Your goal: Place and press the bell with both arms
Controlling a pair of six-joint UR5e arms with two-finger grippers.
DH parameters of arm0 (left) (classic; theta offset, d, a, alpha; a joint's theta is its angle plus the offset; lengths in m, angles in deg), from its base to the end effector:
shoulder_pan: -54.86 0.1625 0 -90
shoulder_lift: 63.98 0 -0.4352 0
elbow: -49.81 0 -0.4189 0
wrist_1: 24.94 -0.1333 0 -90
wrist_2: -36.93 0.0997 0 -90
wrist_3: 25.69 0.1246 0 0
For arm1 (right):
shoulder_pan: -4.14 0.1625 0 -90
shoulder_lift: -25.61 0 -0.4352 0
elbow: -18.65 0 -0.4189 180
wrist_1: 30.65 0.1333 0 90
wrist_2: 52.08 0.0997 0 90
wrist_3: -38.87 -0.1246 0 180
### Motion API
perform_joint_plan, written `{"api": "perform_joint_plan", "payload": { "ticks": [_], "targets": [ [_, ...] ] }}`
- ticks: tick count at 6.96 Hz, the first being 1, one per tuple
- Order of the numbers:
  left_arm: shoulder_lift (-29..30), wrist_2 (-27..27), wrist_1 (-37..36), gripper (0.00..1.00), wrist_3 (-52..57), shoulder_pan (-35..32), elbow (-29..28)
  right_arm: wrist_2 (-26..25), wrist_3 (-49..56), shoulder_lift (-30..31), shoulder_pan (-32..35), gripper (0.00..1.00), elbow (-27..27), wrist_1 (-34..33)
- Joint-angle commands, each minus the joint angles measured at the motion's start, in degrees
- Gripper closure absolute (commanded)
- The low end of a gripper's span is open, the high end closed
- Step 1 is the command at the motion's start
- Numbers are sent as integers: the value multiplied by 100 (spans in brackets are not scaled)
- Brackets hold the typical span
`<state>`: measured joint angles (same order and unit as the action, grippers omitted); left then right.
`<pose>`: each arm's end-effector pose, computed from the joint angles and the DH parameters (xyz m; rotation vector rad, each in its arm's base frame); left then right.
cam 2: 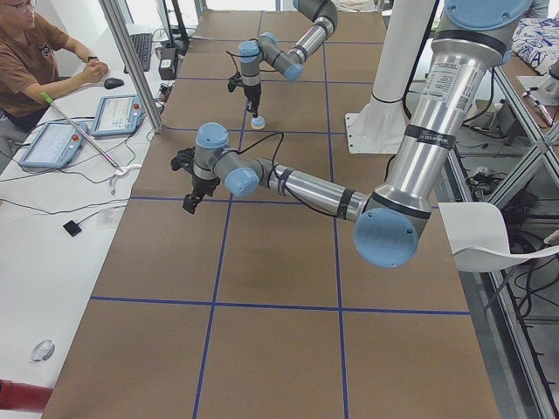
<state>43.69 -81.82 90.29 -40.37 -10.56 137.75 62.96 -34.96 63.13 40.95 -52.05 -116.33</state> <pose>0.2171 -0.6511 0.4819 0.4975 0.6892 0.3411 -0.6271 -0.5700 0.2272 -0.0899 -0.7648 0.1993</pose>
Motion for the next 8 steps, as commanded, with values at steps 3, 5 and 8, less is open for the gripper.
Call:
{"api": "perform_joint_plan", "payload": {
  "ticks": [3,5,8],
  "targets": [
    [0,1,9,0,9,-6,-5,428,0,-52,430,80,-382,-62],
    [-18,-34,0,0,9,-32,21,581,26,324,660,0,-1117,-332],
    [-307,-603,-296,0,811,-565,48,616,1653,1710,1282,0,-2690,-1219]
  ]
}}
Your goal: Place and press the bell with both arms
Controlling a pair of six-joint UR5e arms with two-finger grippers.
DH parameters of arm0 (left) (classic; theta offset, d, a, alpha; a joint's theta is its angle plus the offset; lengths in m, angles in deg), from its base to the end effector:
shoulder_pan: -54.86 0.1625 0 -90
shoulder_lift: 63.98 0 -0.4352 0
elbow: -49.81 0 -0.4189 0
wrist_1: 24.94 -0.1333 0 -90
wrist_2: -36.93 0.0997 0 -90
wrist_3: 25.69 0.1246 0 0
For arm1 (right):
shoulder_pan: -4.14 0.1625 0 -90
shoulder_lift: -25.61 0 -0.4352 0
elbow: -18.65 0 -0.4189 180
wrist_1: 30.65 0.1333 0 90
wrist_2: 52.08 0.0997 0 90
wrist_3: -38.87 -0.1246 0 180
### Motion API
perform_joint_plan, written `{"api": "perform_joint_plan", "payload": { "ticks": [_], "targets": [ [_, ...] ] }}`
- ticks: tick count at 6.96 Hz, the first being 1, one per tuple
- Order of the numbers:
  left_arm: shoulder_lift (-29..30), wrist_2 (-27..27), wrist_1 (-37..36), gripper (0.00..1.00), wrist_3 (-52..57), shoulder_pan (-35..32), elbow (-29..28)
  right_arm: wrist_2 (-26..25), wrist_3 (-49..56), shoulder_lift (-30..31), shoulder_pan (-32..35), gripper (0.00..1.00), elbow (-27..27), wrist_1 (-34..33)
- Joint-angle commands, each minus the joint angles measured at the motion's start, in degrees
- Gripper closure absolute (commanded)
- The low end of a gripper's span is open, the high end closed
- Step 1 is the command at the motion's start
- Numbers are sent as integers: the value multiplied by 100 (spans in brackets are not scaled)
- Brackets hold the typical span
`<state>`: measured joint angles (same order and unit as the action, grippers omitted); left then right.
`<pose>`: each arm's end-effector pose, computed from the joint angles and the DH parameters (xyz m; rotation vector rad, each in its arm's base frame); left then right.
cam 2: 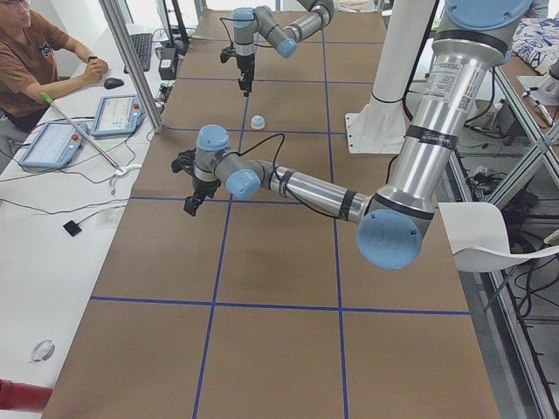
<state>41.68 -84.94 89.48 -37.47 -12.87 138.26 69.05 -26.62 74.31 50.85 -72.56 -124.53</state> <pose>0.1905 -0.6434 0.5001 0.4715 0.7061 0.3589 -0.4576 -0.5862 0.2275 -0.0420 -0.8385 0.1814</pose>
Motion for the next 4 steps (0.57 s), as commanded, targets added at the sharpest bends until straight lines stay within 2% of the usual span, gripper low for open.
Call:
{"api": "perform_joint_plan", "payload": {
  "ticks": [1,3,4],
  "targets": [
    [-107,-599,-915,0,1259,-833,14,59,1445,1232,686,0,-1192,-472],
    [-116,-663,-2015,0,2466,-1582,14,689,3234,2401,1765,0,-1435,-447],
    [-159,-672,-2516,0,2548,-1812,14,762,4323,2955,2258,0,-1418,-438]
  ]
}}
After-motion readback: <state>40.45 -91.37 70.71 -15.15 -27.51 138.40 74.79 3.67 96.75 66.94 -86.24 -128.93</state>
